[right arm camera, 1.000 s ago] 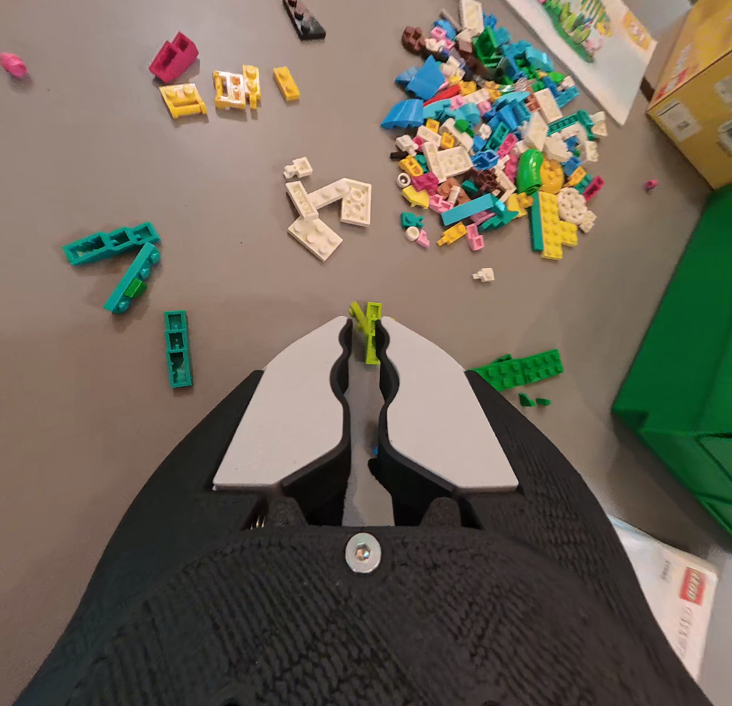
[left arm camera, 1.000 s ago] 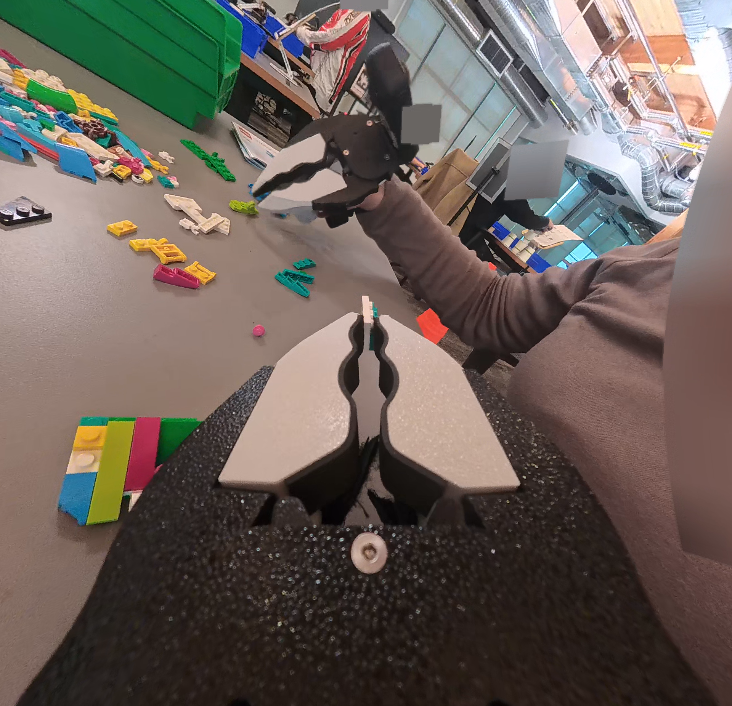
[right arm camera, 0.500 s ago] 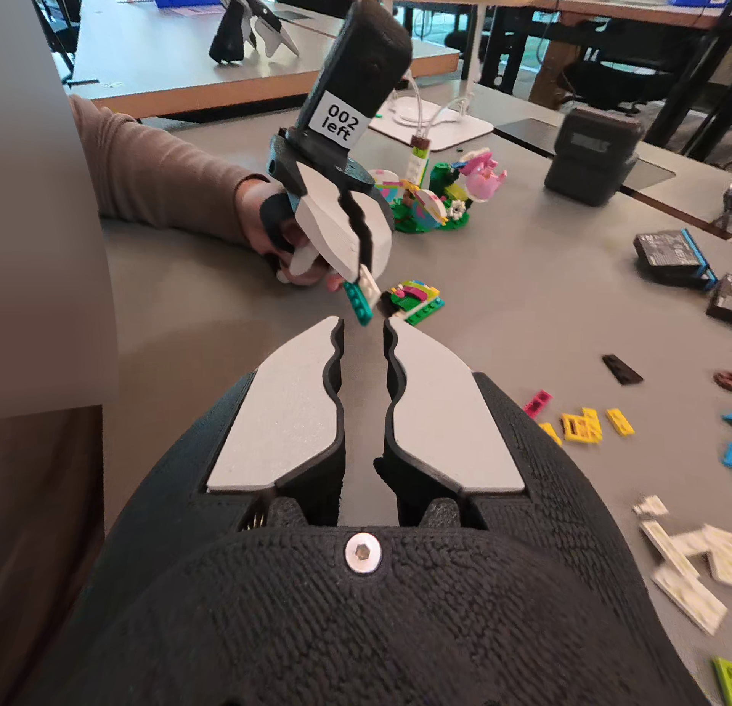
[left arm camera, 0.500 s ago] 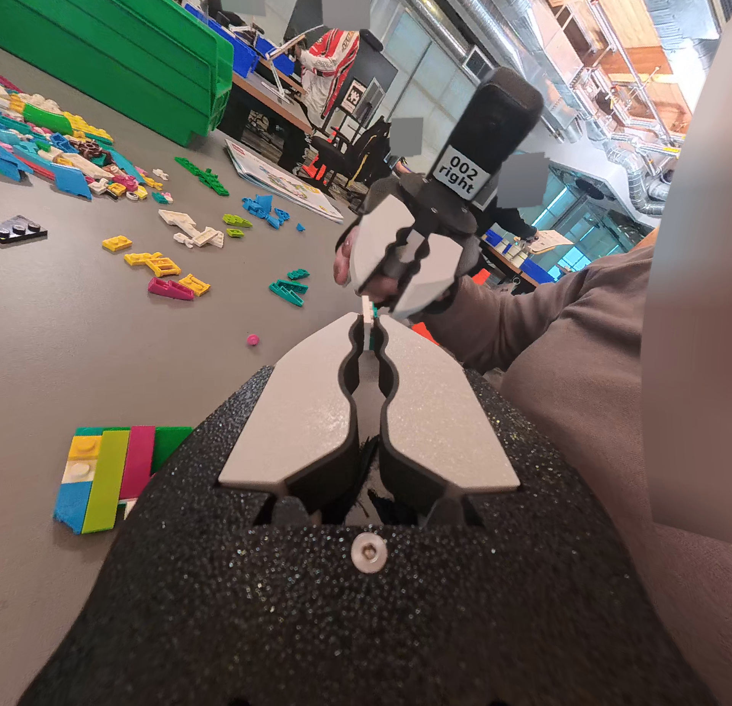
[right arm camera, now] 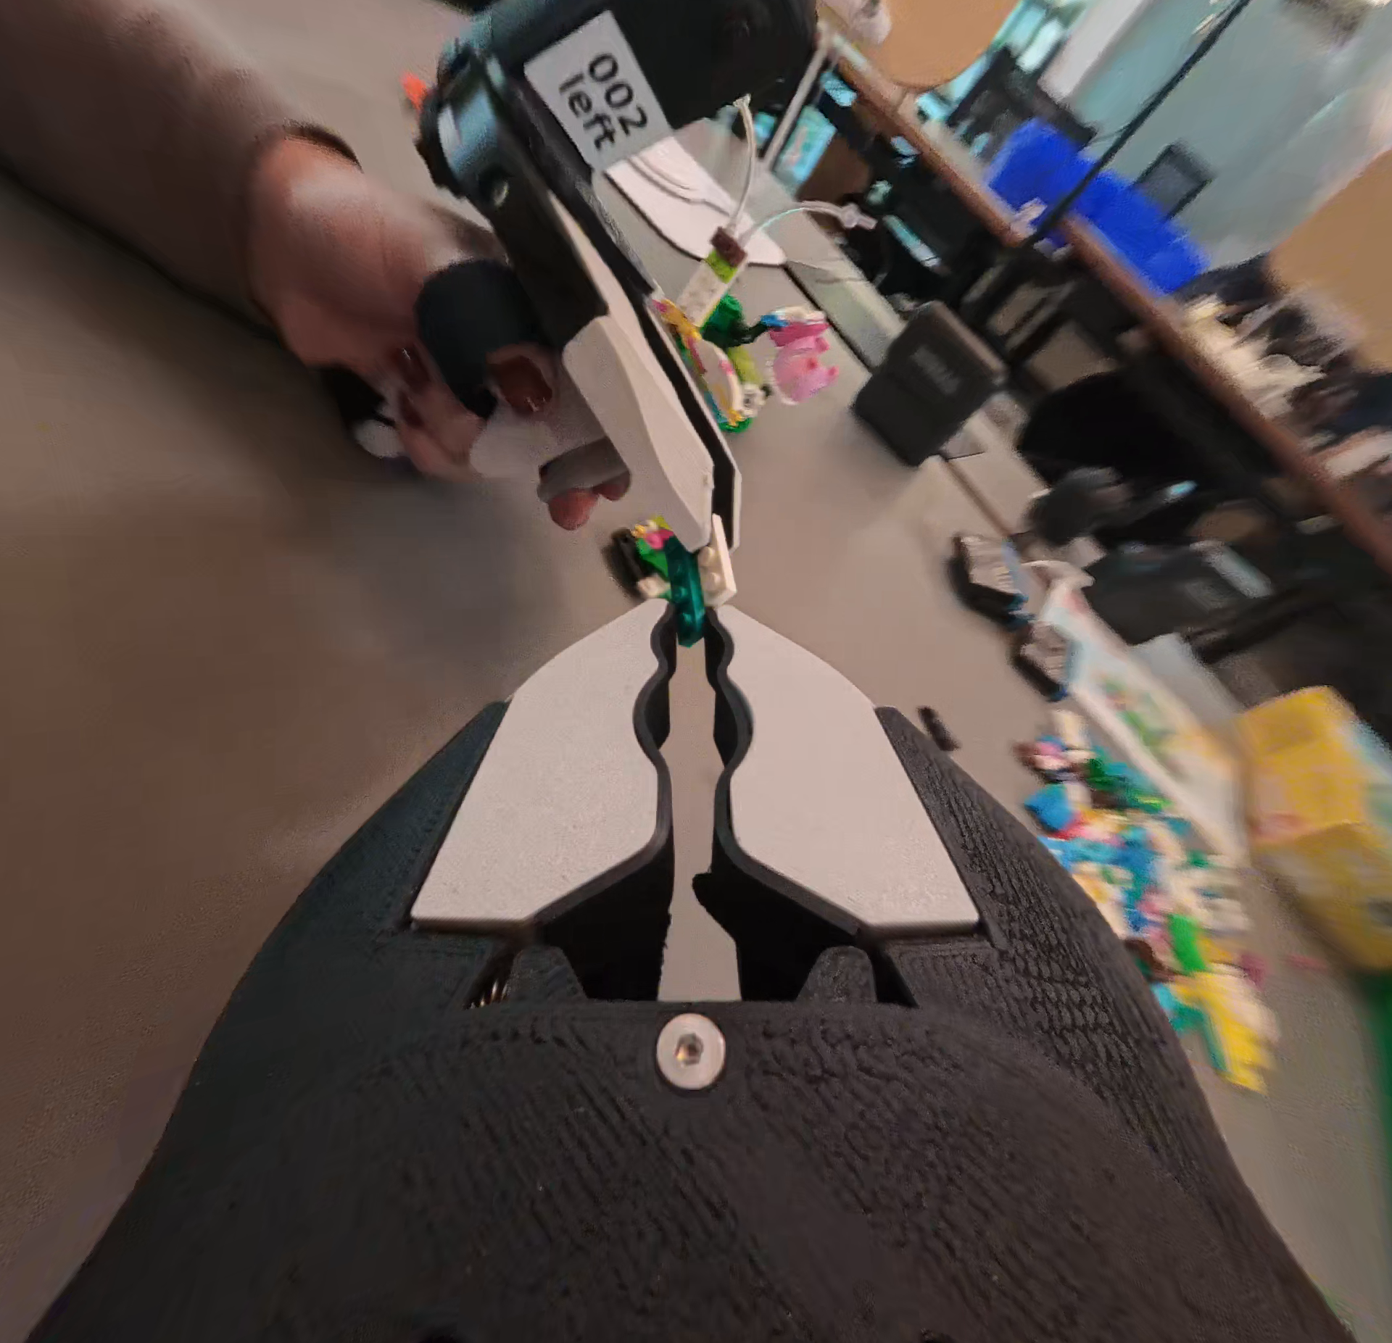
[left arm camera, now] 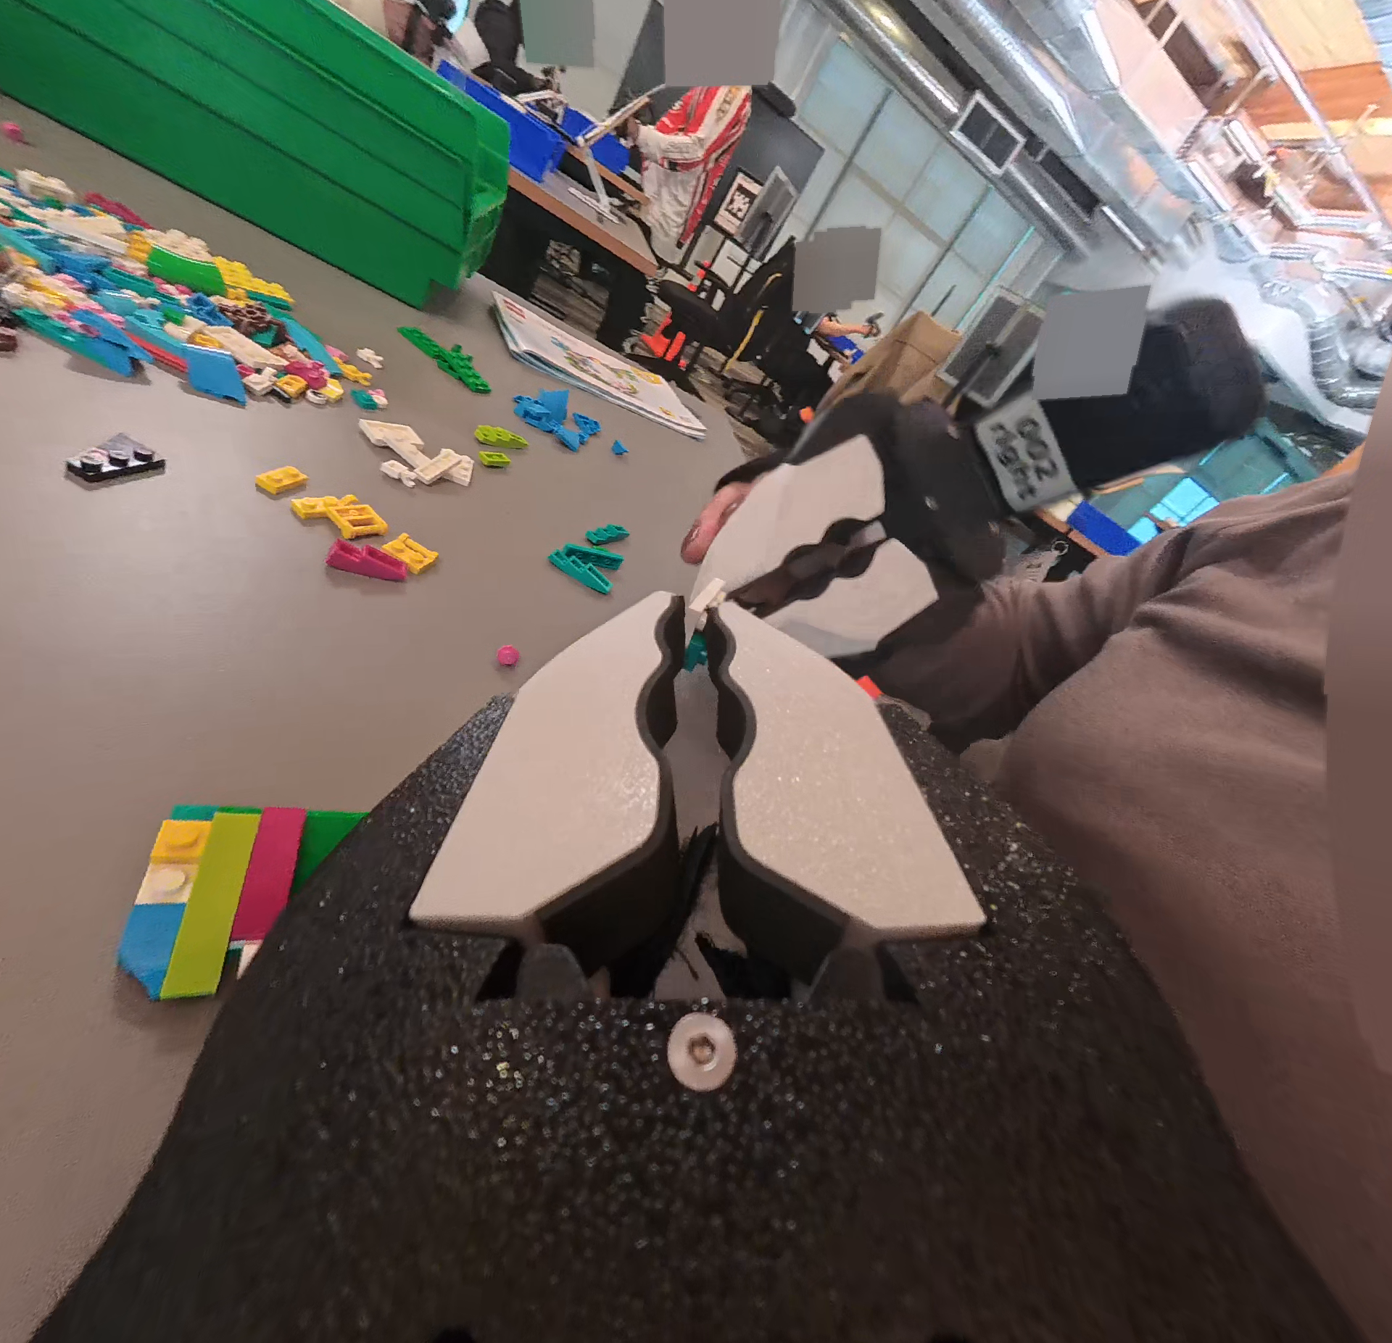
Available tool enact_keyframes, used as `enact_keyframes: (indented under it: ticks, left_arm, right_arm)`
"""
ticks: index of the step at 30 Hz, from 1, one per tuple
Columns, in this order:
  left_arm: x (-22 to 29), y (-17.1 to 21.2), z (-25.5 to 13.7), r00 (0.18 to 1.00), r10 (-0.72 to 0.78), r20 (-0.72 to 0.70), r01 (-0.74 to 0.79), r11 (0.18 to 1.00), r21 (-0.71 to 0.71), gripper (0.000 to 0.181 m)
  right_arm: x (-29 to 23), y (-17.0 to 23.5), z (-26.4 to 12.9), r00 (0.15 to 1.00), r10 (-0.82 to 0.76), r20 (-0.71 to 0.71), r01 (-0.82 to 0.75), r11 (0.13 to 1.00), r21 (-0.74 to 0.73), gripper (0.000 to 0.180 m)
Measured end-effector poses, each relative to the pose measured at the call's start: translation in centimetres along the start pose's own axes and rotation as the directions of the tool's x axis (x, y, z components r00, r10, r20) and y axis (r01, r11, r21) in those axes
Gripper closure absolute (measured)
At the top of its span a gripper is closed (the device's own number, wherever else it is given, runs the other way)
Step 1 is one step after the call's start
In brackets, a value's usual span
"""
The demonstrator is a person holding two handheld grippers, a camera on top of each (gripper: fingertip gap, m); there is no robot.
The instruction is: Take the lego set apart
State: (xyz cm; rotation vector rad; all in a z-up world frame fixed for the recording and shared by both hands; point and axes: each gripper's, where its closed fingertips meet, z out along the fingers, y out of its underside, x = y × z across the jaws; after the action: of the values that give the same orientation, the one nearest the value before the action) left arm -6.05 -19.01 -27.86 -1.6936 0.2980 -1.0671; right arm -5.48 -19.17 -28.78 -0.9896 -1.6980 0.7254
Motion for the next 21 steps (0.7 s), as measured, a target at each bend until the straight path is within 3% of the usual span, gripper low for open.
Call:
enact_keyframes:
  ticks: [3, 11, 15, 18, 21]
  left_arm:
    - [-0.03, 0.25, 0.22, 1.000, -0.003, 0.030, 0.004, 1.000, -0.007, 0.176]
    - [-0.23, 0.81, 0.54, 0.997, -0.026, 0.068, 0.028, 0.999, -0.026, 0.176]
    - [-0.48, 0.82, 0.48, 0.996, -0.028, 0.083, 0.030, 0.999, -0.024, 0.176]
    - [-0.77, 0.78, 0.35, 0.997, -0.018, 0.081, 0.022, 0.999, -0.040, 0.177]
    - [-0.51, 1.00, 0.39, 0.989, 0.113, 0.091, -0.103, 0.989, -0.109, 0.177]
  right_arm:
    - [-0.03, 0.30, -0.19, 0.977, -0.163, -0.134, 0.160, 0.987, -0.030, 0.174]
    - [-0.13, 0.90, -0.48, 0.864, -0.404, -0.301, 0.386, 0.915, -0.118, 0.174]
    - [-0.05, 1.00, -0.33, 0.798, -0.509, -0.322, 0.479, 0.860, -0.174, 0.174]
    - [-0.38, 0.92, -0.23, 0.817, -0.502, -0.284, 0.479, 0.865, -0.150, 0.176]
    - [-0.38, 0.67, -0.31, 0.836, -0.495, -0.236, 0.477, 0.869, -0.133, 0.176]
